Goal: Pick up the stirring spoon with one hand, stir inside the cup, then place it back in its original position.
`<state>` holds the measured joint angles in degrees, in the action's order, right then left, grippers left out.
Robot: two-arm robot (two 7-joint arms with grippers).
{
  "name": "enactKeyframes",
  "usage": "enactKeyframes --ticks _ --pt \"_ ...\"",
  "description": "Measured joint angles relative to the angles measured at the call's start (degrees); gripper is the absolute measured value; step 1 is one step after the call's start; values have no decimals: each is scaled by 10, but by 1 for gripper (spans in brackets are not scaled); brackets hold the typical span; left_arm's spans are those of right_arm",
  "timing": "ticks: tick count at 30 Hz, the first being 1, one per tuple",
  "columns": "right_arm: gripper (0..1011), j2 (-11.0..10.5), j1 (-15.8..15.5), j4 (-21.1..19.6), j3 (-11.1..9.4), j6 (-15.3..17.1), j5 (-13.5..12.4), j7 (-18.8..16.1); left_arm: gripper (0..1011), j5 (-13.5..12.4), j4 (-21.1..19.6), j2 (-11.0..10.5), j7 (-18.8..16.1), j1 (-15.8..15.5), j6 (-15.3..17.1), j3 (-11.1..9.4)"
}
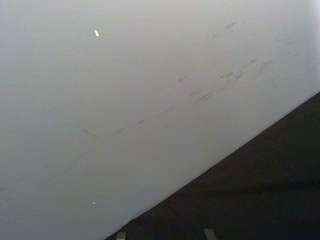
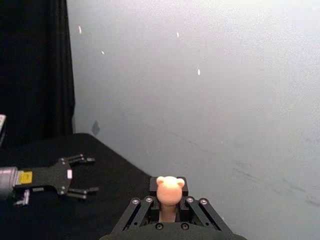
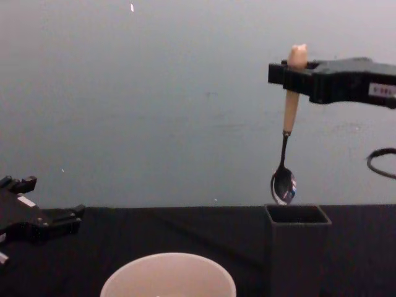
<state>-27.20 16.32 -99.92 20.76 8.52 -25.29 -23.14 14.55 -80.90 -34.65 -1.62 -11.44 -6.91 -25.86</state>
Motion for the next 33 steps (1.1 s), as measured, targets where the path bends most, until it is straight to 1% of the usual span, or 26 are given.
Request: enactKeyframes --ticks 3,11,12,13,20,27,30,33 --pt "211 -1 0 -7 1 -4 -1 -1 1001 0 0 0 0 0 0 0" --pt "211 -6 5 -8 17 -9 -3 -17 1001 0 0 0 0 0 0 0" --pt "211 -5 7 -5 21 -11 -2 -19 1001 0 0 0 0 0 0 0" --pt "211 -1 12 4 29 -15 -1 -23 1001 0 0 0 0 0 0 0" --pt "211 16 25 34 57 -37 8 -39 1001 0 0 0 0 0 0 0" --pt "211 23 25 43 71 -48 12 -46 1001 0 0 0 0 0 0 0" --pt "211 26 25 49 77 -58 13 -53 1001 0 0 0 0 0 0 0" --pt "211 32 25 61 84 -78 13 -64 1001 0 0 0 0 0 0 0"
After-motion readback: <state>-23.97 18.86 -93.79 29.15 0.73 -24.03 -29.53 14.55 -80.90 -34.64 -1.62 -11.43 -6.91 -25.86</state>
